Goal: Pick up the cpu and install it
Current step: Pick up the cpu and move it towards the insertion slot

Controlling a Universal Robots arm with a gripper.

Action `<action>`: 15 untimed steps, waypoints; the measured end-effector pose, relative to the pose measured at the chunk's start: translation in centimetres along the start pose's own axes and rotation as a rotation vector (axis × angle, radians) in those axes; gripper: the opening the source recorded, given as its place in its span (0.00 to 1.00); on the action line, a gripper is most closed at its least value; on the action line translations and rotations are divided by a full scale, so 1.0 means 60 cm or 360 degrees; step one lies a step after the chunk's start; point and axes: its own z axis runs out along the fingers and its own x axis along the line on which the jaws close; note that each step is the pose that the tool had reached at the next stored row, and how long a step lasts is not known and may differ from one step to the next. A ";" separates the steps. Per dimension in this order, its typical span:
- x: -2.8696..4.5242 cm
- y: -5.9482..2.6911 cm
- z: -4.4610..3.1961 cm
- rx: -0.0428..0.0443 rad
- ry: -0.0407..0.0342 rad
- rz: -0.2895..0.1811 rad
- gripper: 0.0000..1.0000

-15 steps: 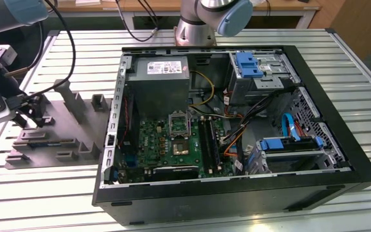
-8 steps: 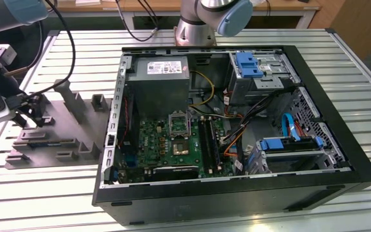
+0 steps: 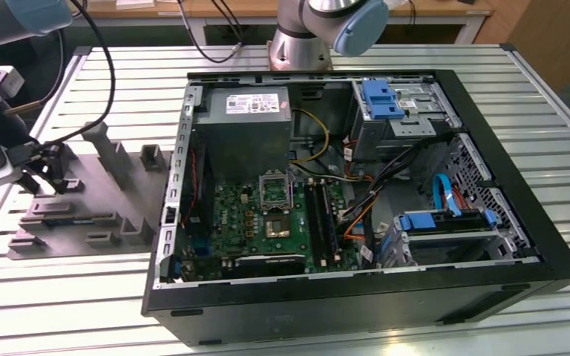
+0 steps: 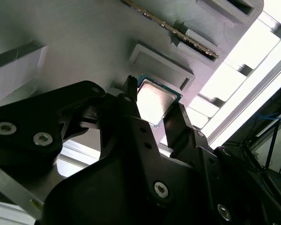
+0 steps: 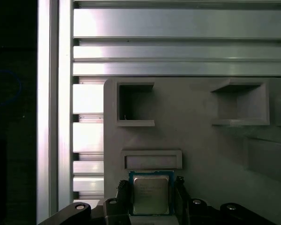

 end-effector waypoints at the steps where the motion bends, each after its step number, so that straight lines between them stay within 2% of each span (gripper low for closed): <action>1: 0.000 0.000 0.000 0.0000 0.0000 0.0000 0.47; 15: 0.000 0.000 -0.006 0.0000 0.0000 0.0000 0.47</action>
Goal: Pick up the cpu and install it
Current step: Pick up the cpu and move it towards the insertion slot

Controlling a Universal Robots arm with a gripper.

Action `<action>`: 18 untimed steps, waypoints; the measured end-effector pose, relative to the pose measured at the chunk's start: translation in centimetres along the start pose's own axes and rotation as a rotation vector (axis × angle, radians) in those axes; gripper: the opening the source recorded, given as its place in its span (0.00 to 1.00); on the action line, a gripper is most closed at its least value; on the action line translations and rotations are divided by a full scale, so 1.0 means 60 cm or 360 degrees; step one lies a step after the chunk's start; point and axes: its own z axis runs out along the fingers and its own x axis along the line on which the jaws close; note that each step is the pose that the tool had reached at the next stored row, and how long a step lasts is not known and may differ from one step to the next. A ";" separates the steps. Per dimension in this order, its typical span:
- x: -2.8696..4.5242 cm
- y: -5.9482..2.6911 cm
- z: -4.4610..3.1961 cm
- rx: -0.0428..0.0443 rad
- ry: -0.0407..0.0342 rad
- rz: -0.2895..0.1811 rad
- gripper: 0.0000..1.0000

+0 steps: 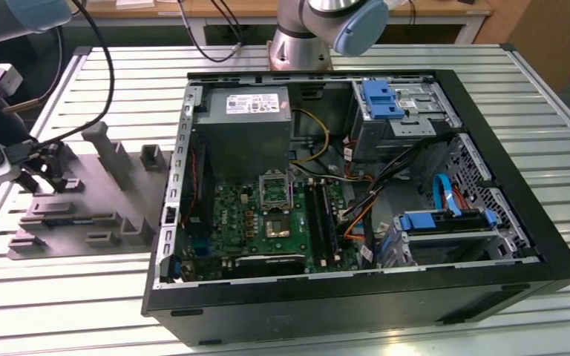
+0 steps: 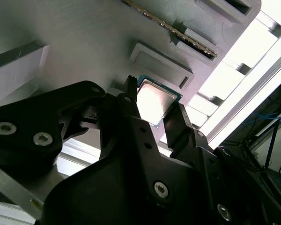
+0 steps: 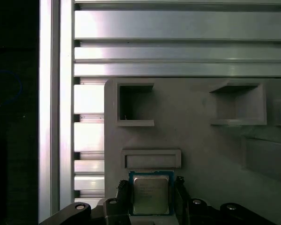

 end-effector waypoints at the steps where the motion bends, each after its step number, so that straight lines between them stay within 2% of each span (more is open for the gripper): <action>1: 0.000 0.000 -0.001 0.0000 0.0000 0.0000 0.47; 18: 0.000 0.000 -0.007 0.0000 0.0000 0.0000 0.47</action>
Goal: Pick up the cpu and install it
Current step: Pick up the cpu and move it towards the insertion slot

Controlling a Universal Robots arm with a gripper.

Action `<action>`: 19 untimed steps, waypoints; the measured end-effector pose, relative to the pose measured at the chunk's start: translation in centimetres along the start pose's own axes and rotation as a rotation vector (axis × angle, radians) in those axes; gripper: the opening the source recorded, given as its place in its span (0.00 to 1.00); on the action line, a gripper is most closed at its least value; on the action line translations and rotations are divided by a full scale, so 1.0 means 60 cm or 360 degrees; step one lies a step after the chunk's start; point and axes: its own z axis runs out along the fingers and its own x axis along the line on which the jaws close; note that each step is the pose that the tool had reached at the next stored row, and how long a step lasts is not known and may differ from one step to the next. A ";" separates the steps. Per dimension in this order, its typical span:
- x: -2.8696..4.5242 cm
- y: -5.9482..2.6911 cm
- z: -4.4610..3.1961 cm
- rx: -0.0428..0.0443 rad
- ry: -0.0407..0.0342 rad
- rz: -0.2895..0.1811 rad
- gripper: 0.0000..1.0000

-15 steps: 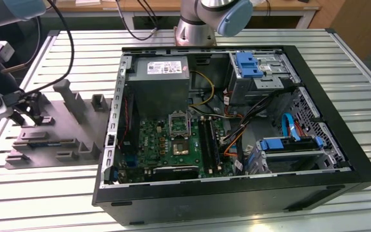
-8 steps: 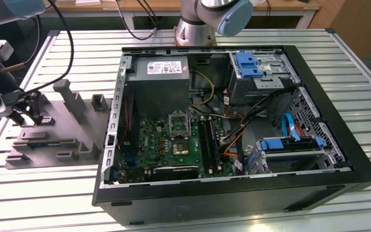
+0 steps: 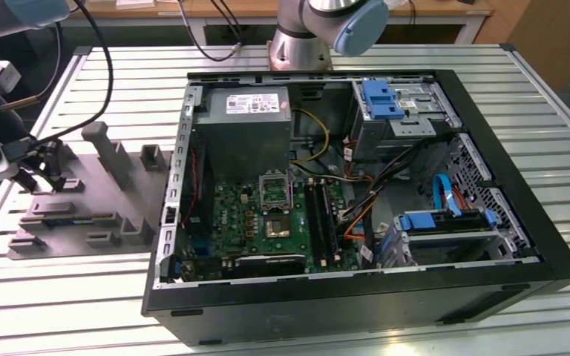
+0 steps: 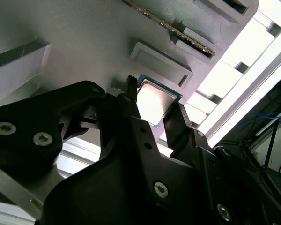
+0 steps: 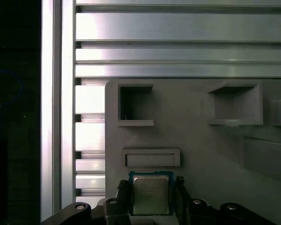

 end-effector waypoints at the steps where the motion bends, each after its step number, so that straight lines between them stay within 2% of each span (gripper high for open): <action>1: 0.000 0.000 0.000 0.0000 0.0000 0.0000 0.47; 12: 0.000 0.000 -0.004 0.0000 0.0000 0.0000 0.47; 14: 0.000 0.000 -0.013 0.0000 0.0000 0.0000 0.47; 19: 0.000 0.000 -0.015 0.0000 0.0000 0.0000 0.47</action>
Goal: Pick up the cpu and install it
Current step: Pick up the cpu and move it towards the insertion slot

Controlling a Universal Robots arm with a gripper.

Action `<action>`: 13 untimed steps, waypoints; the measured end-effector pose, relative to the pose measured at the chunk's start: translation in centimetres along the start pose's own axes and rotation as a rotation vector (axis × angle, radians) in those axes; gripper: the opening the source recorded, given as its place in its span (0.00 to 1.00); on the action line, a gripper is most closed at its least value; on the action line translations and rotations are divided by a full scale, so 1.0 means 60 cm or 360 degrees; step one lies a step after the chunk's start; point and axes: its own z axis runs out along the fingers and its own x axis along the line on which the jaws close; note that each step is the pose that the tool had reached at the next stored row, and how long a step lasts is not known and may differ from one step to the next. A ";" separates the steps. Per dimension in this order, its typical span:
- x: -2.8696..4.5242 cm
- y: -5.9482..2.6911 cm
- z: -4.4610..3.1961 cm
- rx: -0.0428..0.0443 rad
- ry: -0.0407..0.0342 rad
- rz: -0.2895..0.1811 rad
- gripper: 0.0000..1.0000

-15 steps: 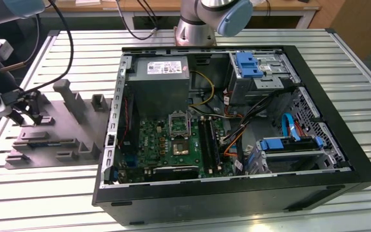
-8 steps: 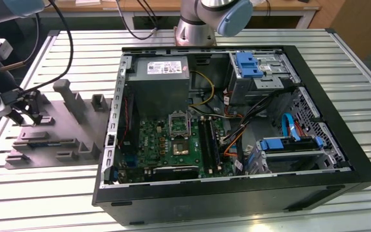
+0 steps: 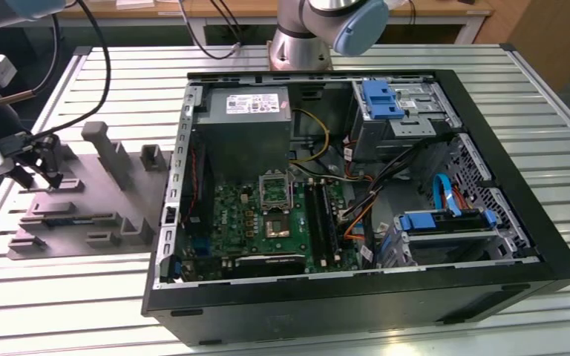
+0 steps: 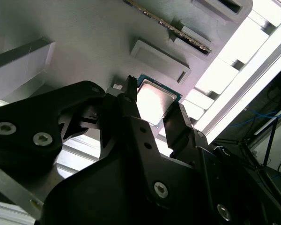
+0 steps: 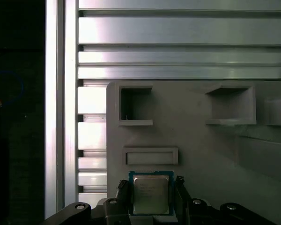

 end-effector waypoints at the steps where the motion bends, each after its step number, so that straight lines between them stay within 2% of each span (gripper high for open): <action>1: 0.000 0.000 -0.006 0.0000 0.0000 0.0000 0.47; 13: 0.000 0.000 -0.011 0.0000 0.0000 0.0000 0.47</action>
